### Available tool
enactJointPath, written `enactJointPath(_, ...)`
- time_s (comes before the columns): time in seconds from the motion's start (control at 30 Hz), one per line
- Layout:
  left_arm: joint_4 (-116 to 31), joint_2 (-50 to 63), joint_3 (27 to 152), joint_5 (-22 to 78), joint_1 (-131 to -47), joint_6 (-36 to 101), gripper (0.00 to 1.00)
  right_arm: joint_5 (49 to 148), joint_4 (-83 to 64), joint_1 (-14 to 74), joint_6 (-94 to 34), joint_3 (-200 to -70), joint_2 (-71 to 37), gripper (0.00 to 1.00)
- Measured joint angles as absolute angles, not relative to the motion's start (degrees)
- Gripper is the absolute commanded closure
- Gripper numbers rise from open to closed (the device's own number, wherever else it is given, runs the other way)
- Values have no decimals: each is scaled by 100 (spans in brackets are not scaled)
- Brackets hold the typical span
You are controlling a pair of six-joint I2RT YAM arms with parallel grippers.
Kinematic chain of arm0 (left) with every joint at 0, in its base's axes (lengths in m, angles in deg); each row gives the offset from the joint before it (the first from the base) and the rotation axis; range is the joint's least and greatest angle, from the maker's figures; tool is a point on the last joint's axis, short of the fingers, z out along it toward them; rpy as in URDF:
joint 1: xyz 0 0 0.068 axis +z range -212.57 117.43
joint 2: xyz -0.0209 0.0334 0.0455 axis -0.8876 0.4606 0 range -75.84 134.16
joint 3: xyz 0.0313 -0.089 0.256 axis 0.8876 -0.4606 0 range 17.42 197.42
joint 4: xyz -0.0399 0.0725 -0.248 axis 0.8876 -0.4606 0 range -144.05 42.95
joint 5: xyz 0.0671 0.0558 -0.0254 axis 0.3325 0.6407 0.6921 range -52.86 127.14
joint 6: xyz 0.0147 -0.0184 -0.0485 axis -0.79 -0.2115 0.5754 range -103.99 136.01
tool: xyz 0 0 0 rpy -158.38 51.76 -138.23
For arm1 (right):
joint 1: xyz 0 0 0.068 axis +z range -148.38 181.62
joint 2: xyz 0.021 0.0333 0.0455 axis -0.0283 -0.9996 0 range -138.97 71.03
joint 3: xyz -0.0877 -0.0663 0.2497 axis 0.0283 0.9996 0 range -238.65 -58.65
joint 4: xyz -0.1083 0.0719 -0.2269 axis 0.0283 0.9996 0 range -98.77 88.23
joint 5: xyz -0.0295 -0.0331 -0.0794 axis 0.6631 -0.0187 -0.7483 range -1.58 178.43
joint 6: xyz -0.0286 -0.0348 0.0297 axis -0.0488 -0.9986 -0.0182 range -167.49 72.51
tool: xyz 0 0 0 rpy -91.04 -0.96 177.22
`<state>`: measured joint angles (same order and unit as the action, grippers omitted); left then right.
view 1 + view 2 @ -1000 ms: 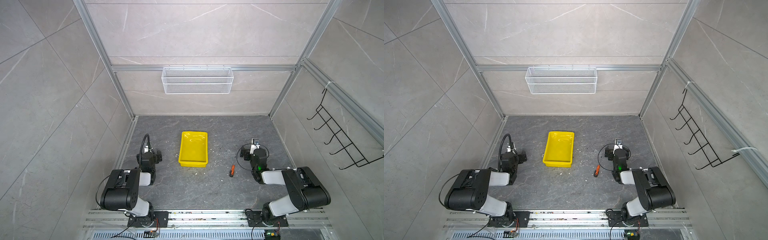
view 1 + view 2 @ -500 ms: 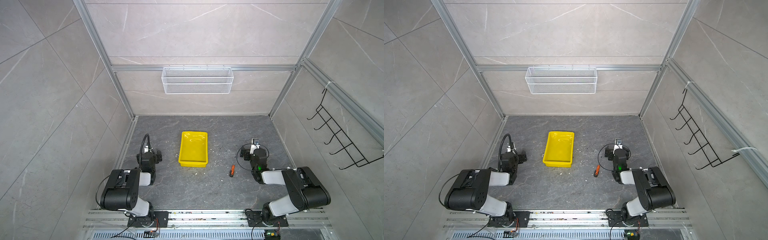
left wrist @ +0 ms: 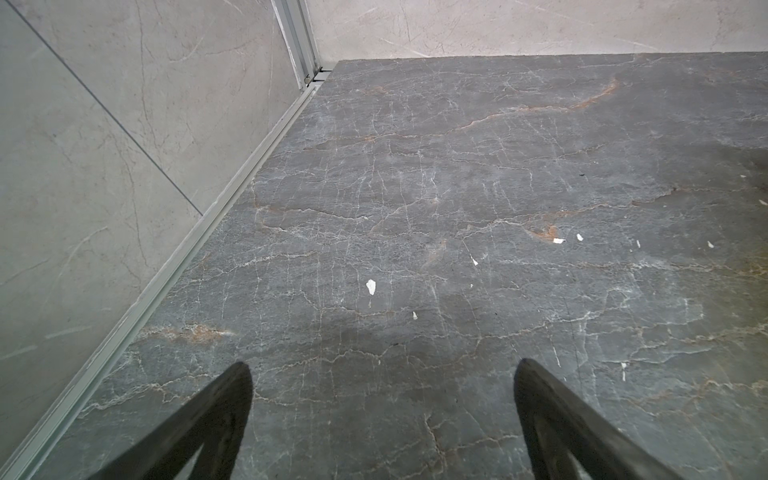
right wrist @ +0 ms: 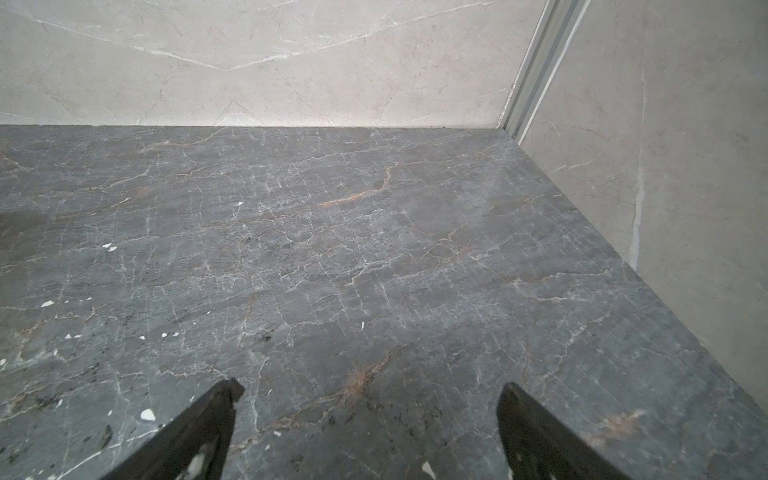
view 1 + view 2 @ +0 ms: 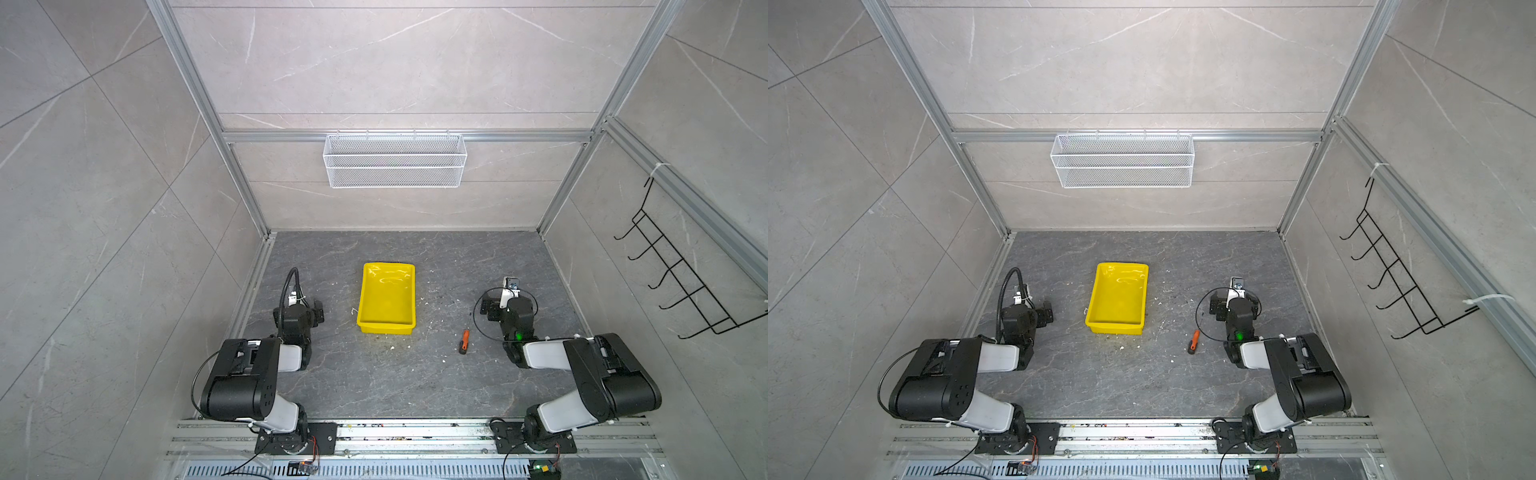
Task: Put the screwdriver in the bin
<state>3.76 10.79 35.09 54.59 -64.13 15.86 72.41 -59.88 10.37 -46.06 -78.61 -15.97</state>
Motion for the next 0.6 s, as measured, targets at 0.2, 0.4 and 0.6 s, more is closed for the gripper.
enactJointPath(0.2,376,1079,3509,5459,-6413,1586,0,7241,-5988,1037,-4606,-7861,-1597,1)
enactJointPath(0.4,385,1079,3509,5462,-6418,1586,0,7239,-6080,1055,-4654,-7833,-1597,1)
enactJointPath(0.6,-291,496,3570,5608,-6464,1628,0,7172,-6692,1328,-4870,-7418,-1597,1)
